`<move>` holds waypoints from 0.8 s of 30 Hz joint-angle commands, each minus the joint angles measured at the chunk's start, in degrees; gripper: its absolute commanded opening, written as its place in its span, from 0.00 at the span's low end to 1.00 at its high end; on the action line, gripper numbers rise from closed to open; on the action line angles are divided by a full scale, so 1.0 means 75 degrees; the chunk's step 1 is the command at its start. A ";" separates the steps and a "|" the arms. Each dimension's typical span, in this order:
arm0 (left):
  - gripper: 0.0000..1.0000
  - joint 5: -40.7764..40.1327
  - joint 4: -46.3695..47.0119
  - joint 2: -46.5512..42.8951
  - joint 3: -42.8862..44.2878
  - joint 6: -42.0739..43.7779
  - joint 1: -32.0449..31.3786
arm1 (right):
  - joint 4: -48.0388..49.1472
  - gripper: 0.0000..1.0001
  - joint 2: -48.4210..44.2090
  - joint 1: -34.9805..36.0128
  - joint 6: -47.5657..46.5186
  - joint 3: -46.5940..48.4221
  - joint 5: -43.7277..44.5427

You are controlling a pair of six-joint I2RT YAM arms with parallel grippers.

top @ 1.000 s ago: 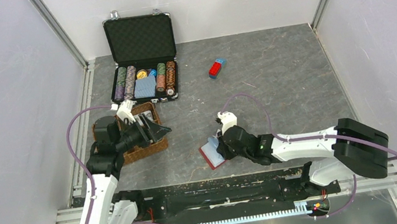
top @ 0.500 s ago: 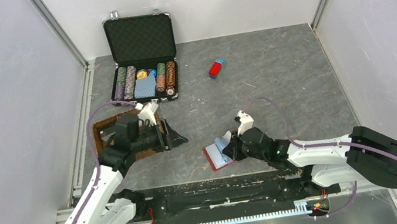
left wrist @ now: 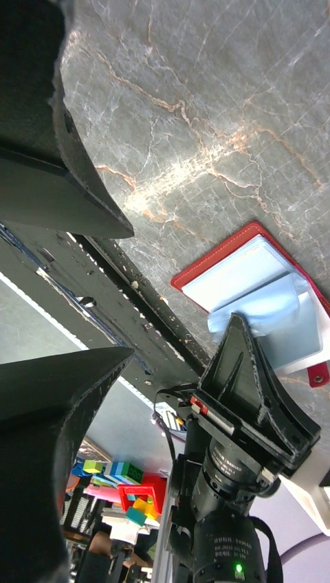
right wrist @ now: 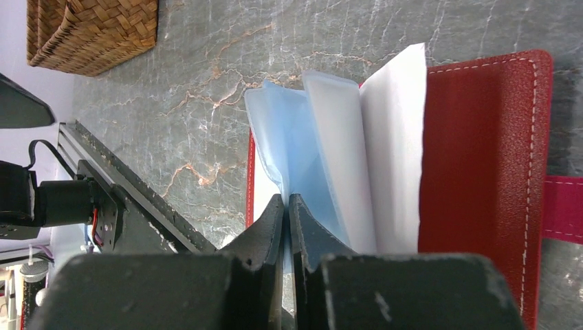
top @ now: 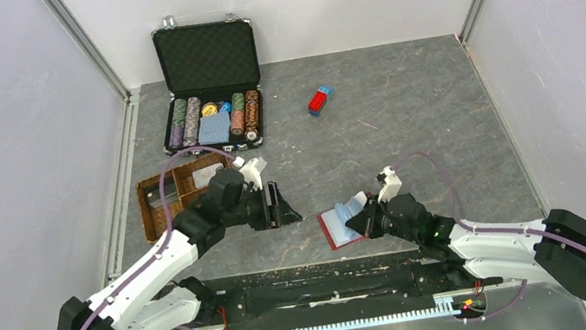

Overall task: Take the credit cards out of the card holder
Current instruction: Remove the credit card from the card holder.

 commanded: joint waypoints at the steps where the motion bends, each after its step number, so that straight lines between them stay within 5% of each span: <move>1: 0.66 -0.0337 0.1196 0.0355 -0.0278 -0.0698 -0.0291 | 0.0103 0.05 -0.0316 -0.0132 0.0065 -0.0199 0.0000; 9: 0.67 -0.0808 0.2178 0.1261 -0.0407 -0.0828 -0.1173 | 0.0201 0.03 -0.0742 -0.0393 0.0229 -0.0467 -0.0018; 19: 0.68 -0.1040 0.3317 0.2238 -0.0549 -0.0932 -0.1276 | -0.0478 0.01 -0.1257 -0.0592 0.0251 -0.0548 0.0265; 24: 0.67 -0.1105 0.3495 0.2568 -0.0536 -0.1037 -0.1311 | -0.0854 0.16 -0.1618 -0.0644 0.0256 -0.0890 0.0551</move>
